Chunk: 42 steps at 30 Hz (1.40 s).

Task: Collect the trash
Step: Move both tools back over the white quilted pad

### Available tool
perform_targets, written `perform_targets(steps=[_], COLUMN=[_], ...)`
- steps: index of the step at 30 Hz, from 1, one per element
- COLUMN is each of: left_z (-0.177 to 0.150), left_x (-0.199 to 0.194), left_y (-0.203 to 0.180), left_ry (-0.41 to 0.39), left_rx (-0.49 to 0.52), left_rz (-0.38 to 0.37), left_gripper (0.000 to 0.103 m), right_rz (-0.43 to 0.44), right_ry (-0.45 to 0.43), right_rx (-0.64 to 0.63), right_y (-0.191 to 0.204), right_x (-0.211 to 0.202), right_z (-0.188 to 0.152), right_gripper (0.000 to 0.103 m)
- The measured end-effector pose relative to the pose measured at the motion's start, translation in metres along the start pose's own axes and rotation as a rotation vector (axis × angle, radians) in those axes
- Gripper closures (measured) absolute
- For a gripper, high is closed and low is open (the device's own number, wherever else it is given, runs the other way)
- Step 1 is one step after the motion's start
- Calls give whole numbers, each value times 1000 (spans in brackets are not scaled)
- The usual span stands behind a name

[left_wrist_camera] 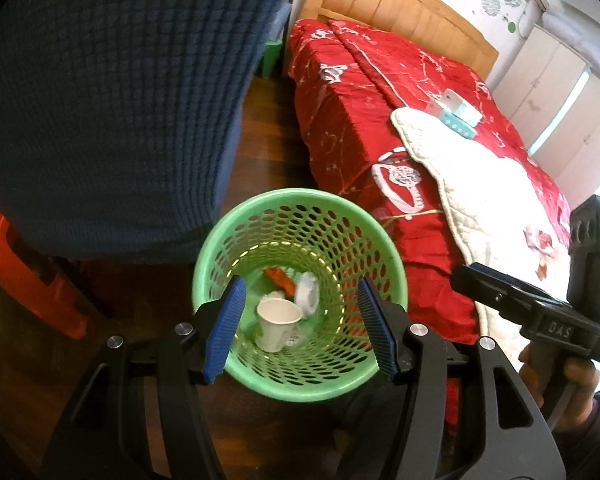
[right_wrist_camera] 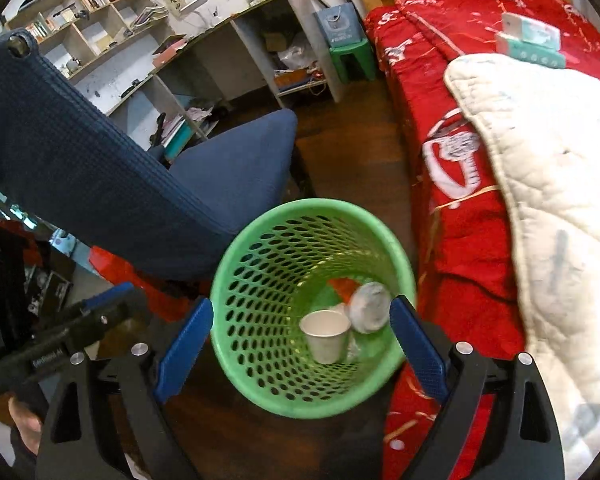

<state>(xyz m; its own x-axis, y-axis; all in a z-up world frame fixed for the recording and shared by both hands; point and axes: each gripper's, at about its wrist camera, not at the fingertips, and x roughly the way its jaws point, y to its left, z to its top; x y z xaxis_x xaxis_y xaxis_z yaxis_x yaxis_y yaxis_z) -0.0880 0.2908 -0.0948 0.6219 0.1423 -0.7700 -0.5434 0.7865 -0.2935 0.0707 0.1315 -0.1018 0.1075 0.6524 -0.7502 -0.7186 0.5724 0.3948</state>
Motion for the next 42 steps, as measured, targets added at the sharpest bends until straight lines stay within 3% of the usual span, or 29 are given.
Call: perform_targets(steps=[8, 16, 27, 36, 42], left_z=[3, 5, 7, 4, 2], left_x=[5, 17, 39, 61, 76], left_y=[-30, -73, -136, -191, -221], left_ry=[6, 27, 71, 110, 132], left_rx=[44, 108, 202, 272, 310], left_rz=[-40, -89, -143, -182, -198], left_gripper=[45, 44, 44, 44, 44], right_rz=[-63, -180, -363, -407, -381], right_ry=[-62, -133, -238, -321, -331], right_rx=[56, 131, 298, 476, 565], right_y=[-40, -97, -210, -313, -373], right_x=[-49, -104, -193, -262, -280], right_z=[-9, -19, -36, -44, -38], right_gripper=[16, 17, 22, 25, 25])
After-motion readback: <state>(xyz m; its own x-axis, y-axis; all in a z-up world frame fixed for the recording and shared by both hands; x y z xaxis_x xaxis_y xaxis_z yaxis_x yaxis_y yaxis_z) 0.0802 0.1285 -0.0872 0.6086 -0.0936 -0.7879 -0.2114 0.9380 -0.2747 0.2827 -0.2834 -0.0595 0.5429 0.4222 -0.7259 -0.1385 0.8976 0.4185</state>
